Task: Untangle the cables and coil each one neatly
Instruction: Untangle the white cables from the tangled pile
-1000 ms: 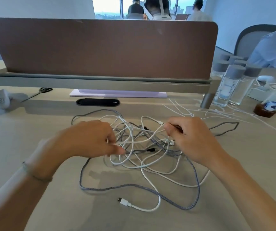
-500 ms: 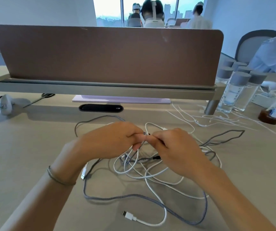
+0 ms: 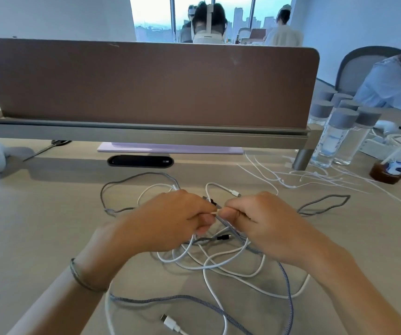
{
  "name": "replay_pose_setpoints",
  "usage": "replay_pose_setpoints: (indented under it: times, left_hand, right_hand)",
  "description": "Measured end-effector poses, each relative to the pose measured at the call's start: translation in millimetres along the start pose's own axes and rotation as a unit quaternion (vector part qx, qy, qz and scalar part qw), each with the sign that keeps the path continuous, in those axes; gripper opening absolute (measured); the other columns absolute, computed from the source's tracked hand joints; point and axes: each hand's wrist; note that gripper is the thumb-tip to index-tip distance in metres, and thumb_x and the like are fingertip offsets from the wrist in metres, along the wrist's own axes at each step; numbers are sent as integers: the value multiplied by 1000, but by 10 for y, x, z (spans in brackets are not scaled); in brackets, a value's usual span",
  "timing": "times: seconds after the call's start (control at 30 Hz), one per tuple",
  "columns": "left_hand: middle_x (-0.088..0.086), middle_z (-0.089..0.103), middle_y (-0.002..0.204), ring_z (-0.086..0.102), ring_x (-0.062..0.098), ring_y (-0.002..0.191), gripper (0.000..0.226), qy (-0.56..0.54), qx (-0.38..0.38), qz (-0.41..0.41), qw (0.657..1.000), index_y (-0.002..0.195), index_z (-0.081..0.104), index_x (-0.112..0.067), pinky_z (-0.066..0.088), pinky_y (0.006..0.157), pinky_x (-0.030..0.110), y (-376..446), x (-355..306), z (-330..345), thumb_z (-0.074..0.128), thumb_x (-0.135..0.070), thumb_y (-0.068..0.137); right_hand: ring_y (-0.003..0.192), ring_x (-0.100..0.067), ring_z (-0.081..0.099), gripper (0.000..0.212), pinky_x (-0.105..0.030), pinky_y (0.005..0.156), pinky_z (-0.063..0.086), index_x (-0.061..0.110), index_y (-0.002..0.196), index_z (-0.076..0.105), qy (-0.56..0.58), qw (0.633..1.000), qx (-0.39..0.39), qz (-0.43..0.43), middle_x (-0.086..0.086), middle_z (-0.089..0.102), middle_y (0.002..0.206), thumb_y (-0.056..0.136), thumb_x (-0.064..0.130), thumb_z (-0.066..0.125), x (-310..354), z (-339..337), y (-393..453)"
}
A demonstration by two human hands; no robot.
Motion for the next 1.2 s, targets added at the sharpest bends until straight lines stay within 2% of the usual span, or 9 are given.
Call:
replay_pose_setpoints:
  times: [0.17,0.27,0.37,0.5,0.6,0.8,1.0,1.1,1.2]
  left_hand:
    - [-11,57,68,54,2,71,31,11,-21,-62,998,72,56,-25,42,65,27,-114,364,-151,47,-30,102]
    - [-18,62,73,57,-3,72,24,9,-20,-60,998,86,66,-36,41,65,22,-165,286,-192,49,-48,99]
    - [-17,66,80,61,3,74,25,-54,-7,-9,998,97,63,-40,50,71,28,-117,3,-124,49,-61,94]
    - [-12,59,69,55,5,69,27,-47,-20,32,998,85,60,-30,45,68,28,-1,-119,-19,44,-38,104]
    - [-14,56,63,52,5,65,30,-26,-44,18,999,75,55,-28,39,62,24,-54,84,-119,45,-28,104]
    - [-20,57,68,51,10,66,29,-13,-99,-42,994,76,58,-31,37,59,30,-218,451,-276,39,-36,97]
    - [-11,63,73,58,8,71,41,-44,-54,6,998,99,61,-38,48,69,32,-119,-26,-85,28,-61,100]
    - [-13,62,80,57,10,79,38,9,-32,16,999,102,61,-36,48,78,37,-62,-173,-9,28,-53,103]
    - [-11,61,84,56,13,81,24,51,-30,11,998,93,57,-32,48,77,36,-27,-172,26,36,-33,105]
  right_hand:
    - [47,-6,43,47,-24,54,31,31,60,50,27,999,-16,42,13,49,50,101,52,44,-288,-213,-88]
    - [45,-9,38,50,-28,52,33,24,59,44,18,998,-36,51,10,44,48,100,54,42,-323,-248,-103]
    - [50,-9,43,48,-33,56,38,32,58,45,7,999,-33,30,10,48,51,100,56,42,-129,-145,-82]
    - [57,-13,49,42,-35,58,40,41,64,51,6,1000,-1,-4,4,52,57,102,54,39,51,-28,-77]
    - [53,-12,45,49,-33,58,40,23,65,48,46,999,-5,19,2,49,56,99,57,39,-44,-140,-112]
    - [50,-8,35,54,-24,53,30,18,62,44,42,998,-43,36,7,37,52,96,59,38,-279,-338,-145]
    - [50,-12,43,47,-30,54,37,27,61,50,24,998,-47,29,4,47,52,102,50,45,-75,-173,-91]
    - [55,-13,50,43,-38,59,44,40,62,52,13,999,-35,18,3,51,55,100,58,39,37,-103,-88]
    - [58,-18,53,47,-41,61,46,27,67,50,1,1000,-21,15,2,53,58,101,56,38,61,-59,-81]
Point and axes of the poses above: each hand's wrist, its own y-axis towards the middle knuckle, its own z-axis out of the palm, x = y × z
